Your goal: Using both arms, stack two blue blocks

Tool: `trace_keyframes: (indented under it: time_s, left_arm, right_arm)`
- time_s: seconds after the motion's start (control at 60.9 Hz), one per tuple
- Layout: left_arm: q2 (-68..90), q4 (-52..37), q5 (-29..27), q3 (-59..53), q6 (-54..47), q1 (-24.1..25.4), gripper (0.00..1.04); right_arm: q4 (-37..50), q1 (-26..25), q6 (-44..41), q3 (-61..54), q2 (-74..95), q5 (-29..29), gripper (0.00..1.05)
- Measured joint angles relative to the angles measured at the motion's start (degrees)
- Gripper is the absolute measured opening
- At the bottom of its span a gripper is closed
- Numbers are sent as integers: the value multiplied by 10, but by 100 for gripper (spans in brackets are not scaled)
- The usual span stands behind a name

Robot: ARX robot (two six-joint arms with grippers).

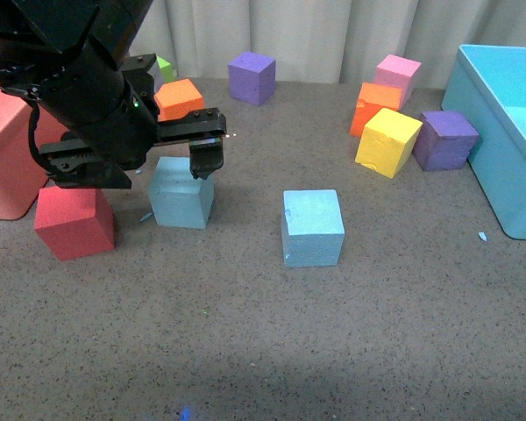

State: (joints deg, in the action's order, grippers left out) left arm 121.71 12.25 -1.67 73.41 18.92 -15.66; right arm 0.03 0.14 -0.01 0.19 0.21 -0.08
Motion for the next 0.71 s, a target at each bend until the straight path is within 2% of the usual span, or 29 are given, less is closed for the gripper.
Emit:
trace_keyframes:
  time_s: [0.377,0.558,0.706]
  left_arm:
    - [55,41,-16,57,10,-10,97]
    - [61,59,-24,71,5,-19,67]
    - [61,62,-31,73,3,-27,52]
  right_arm:
    - [0,0,0,0,0,0,95]
    - [0,0,0,0,0,0,95]
    - [0,0,0,0,0,0,95]
